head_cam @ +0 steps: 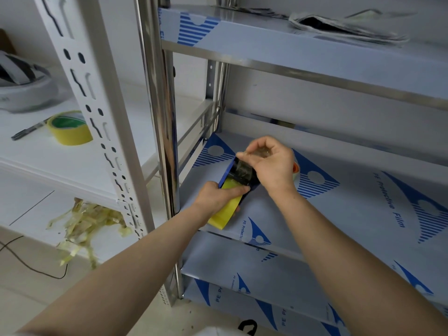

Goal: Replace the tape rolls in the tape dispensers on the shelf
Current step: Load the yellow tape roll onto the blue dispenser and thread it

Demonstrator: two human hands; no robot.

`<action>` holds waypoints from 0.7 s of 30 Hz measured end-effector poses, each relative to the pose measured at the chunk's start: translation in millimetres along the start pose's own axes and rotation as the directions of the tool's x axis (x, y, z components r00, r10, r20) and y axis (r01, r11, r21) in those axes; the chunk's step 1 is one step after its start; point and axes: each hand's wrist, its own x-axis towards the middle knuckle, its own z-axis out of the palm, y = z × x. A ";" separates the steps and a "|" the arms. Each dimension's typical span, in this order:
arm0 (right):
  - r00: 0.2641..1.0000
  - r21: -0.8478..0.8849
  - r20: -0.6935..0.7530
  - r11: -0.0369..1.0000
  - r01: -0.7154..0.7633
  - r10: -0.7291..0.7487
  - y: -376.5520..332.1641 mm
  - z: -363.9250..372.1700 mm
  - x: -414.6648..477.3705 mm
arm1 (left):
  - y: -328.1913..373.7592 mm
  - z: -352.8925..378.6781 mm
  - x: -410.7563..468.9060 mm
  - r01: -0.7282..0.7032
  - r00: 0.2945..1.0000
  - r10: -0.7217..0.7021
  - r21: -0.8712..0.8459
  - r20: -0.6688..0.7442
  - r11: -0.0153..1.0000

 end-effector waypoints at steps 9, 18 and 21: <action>0.990 -0.009 -0.142 1.000 -0.026 0.024 13.0 -9.5 11.4 | -8.6 -6.3 -1.7 -0.087 0.969 0.051 0.138 0.242 0.987; 0.986 -0.094 -0.156 0.994 0.050 -0.064 6.5 -14.2 14.4 | -0.7 -5.0 -5.0 -0.144 0.978 0.146 -0.025 0.152 0.989; 0.982 -0.061 -0.191 0.998 -0.008 -0.004 8.5 -16.9 21.6 | 5.0 -8.1 -5.6 -0.139 0.971 0.141 -0.024 0.194 0.990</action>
